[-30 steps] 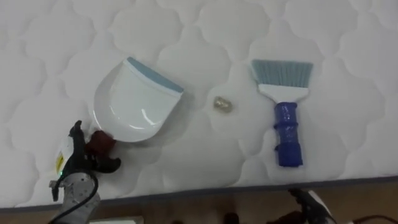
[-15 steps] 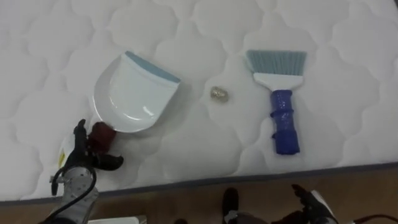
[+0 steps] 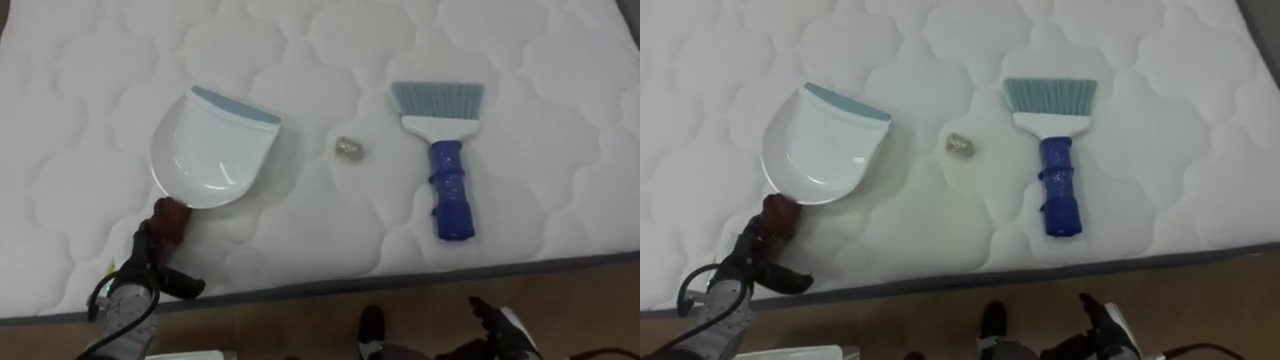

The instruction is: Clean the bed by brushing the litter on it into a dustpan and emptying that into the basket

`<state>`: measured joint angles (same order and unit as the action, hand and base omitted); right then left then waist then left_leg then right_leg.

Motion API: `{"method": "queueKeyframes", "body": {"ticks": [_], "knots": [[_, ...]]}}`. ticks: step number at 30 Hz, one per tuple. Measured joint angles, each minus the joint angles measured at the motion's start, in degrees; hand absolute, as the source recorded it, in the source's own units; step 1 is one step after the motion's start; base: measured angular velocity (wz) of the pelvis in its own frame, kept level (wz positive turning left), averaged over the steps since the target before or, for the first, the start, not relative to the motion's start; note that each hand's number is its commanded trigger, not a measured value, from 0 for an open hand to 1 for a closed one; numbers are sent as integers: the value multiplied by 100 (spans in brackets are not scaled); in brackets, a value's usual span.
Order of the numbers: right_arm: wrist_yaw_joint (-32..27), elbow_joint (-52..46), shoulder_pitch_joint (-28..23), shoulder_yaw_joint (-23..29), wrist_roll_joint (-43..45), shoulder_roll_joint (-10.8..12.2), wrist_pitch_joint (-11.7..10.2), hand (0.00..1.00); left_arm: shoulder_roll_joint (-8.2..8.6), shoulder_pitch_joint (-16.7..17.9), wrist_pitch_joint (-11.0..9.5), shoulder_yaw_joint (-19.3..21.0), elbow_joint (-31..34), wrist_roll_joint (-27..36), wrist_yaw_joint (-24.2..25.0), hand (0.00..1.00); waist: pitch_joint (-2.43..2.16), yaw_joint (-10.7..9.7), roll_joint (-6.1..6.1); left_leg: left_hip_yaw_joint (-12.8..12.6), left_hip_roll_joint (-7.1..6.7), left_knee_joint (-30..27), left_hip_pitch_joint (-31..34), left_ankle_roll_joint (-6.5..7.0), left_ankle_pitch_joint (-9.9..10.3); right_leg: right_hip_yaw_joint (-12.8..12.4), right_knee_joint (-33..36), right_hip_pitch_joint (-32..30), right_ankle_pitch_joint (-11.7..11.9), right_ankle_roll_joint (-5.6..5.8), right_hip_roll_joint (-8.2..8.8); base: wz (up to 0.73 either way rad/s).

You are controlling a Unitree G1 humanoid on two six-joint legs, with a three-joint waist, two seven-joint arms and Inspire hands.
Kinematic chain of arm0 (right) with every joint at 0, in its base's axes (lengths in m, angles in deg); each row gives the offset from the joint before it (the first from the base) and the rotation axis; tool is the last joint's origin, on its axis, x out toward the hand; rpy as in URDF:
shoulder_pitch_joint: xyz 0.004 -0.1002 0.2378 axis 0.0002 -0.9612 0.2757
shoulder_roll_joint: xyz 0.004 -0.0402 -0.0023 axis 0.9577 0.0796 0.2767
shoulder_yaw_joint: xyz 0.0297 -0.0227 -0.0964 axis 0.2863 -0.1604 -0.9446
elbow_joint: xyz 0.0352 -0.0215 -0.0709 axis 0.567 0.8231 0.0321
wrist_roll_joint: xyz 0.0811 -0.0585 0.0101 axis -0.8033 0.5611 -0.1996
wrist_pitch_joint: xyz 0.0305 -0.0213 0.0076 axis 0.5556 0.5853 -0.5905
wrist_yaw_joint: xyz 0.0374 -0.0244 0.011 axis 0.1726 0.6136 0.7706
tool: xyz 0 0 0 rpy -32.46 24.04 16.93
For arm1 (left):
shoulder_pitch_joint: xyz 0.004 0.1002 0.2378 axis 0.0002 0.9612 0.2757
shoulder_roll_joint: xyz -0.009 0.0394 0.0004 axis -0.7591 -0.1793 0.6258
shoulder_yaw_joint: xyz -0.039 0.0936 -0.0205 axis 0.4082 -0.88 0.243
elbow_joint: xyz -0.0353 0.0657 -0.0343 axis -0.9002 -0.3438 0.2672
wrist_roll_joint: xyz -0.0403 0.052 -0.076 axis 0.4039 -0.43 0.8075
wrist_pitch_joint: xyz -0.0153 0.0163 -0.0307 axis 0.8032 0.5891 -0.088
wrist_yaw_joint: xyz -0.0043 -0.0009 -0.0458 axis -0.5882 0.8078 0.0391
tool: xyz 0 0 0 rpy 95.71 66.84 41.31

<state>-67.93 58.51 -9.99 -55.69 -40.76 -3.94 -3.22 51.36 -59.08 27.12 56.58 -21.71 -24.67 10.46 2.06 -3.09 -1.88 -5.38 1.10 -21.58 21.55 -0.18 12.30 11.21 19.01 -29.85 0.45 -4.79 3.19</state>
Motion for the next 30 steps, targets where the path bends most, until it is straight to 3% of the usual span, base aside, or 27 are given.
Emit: {"method": "queueKeyframes", "body": {"ticks": [18, 30], "knots": [[99, -183, -20, -67, -19, -48, -6, 0, 51, 1, 108, 6, -54, 11, 25, 0, -8, -25, 12, -8, -32, -27, 83, -18, -15, -19, 121, -135, -18, -1, 58, 0], [-76, -230, -80, -315, -218, -79, -27, 0, 50, -18, 20, 13, -1, 448, -561, 0, -28, -42, 48, -21, -55, -35, 122, -7, -9, -48, 160, -200, -28, -1, 61, -1]]}}
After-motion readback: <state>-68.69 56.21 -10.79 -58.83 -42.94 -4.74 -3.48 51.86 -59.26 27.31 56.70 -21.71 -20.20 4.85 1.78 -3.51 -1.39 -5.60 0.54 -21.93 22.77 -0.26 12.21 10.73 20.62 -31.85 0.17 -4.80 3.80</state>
